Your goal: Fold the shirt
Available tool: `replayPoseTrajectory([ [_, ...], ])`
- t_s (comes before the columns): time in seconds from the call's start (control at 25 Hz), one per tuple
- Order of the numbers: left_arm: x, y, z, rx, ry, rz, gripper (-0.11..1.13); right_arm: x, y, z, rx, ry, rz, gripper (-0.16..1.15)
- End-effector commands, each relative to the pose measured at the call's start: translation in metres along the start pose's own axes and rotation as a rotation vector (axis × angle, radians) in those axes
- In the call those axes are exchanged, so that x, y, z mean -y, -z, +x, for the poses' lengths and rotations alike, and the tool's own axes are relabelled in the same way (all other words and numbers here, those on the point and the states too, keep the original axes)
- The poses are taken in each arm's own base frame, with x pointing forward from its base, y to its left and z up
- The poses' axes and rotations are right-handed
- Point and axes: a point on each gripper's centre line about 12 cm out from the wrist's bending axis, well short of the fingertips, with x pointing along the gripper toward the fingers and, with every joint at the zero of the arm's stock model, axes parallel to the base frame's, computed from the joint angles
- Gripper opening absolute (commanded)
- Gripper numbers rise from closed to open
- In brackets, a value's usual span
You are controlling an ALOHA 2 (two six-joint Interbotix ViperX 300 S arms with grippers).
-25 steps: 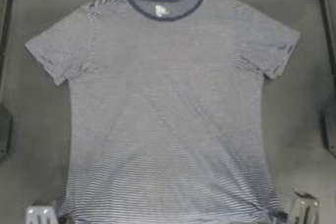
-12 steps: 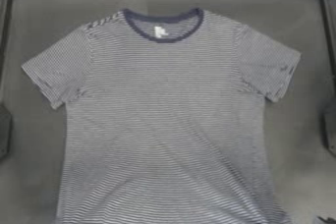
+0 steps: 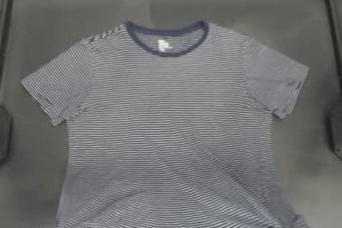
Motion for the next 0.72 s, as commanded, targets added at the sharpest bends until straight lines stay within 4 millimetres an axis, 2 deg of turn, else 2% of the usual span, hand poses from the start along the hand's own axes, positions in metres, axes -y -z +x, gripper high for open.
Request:
replayPoseTrajectory([
  [0.04,-0.048,-0.009,-0.01,0.023,0.03,-0.047,0.05,0.035,-0.015,-0.009,0.045,0.016,0.009,0.06],
  [0.28,-0.086,-0.014,0.005,0.026,-0.013,-0.038,0.05,0.077,-0.02,0.007,0.041,0.051,0.013,0.06],
  [0.48,-0.129,-0.002,0.022,0.003,-0.034,-0.089,0.05,0.113,-0.019,0.025,0.069,0.045,0.036,0.06],
  [0.72,-0.17,0.014,0.045,-0.014,-0.067,-0.156,0.05,0.15,-0.013,0.057,0.081,0.003,0.101,0.06],
])
